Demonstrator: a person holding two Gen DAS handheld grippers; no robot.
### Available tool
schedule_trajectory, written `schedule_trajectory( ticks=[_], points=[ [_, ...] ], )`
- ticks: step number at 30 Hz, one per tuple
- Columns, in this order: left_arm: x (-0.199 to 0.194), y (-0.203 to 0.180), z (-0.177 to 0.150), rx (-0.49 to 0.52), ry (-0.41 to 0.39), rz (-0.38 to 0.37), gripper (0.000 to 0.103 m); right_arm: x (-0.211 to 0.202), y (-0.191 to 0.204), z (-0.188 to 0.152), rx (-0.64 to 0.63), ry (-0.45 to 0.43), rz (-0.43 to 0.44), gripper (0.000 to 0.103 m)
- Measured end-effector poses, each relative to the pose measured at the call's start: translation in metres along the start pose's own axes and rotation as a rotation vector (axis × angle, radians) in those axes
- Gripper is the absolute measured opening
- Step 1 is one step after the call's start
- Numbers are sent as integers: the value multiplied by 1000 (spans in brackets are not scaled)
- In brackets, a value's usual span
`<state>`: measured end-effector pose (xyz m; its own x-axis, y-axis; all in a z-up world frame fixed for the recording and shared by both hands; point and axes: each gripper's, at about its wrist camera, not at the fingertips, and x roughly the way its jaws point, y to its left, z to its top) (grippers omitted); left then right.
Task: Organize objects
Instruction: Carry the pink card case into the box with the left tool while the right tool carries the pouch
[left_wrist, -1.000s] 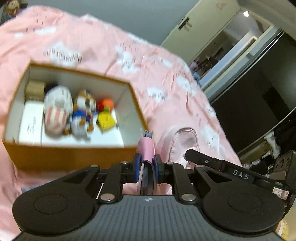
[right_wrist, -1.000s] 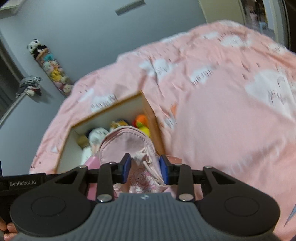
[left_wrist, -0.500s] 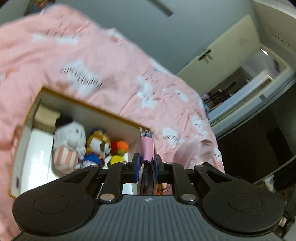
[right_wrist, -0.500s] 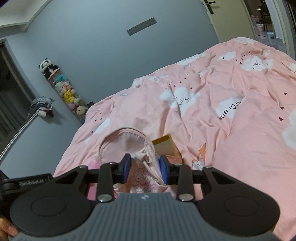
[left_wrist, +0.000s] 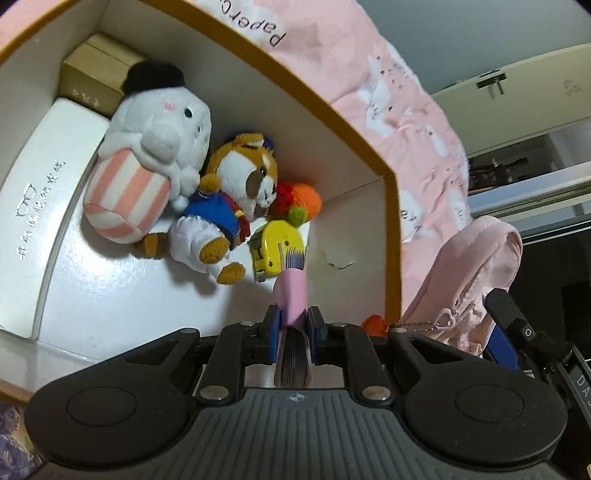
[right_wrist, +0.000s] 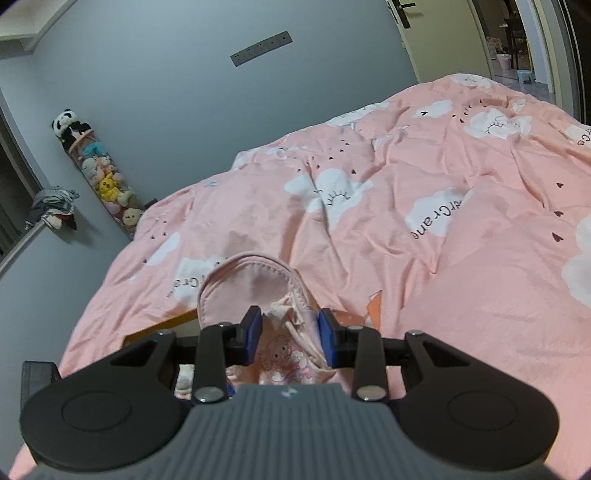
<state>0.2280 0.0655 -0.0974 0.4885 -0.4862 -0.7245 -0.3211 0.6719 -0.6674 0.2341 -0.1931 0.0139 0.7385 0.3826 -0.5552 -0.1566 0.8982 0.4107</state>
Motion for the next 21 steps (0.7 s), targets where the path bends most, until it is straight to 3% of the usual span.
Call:
schedule_trajectory(
  ticks=[4, 8, 11, 14, 18, 21],
  points=[
    [17, -6, 2, 7, 71, 80, 17, 4, -4, 0, 6, -6, -3, 35],
    [34, -14, 0, 10, 159, 118, 18, 3, -6, -1, 0, -11, -4, 36],
    [40, -18, -1, 18, 183, 143, 18, 2, -6, -2, -9, -13, -9, 36],
    [43, -22, 0, 49, 202, 184, 18, 2, -6, -3, -13, -13, -14, 36],
    [55, -35, 1, 160, 233, 310, 25, 1, -7, -3, -3, -15, -11, 36],
    [61, -34, -3, 205, 264, 326, 29, -1, -7, -3, -8, -17, -11, 36]
  ],
)
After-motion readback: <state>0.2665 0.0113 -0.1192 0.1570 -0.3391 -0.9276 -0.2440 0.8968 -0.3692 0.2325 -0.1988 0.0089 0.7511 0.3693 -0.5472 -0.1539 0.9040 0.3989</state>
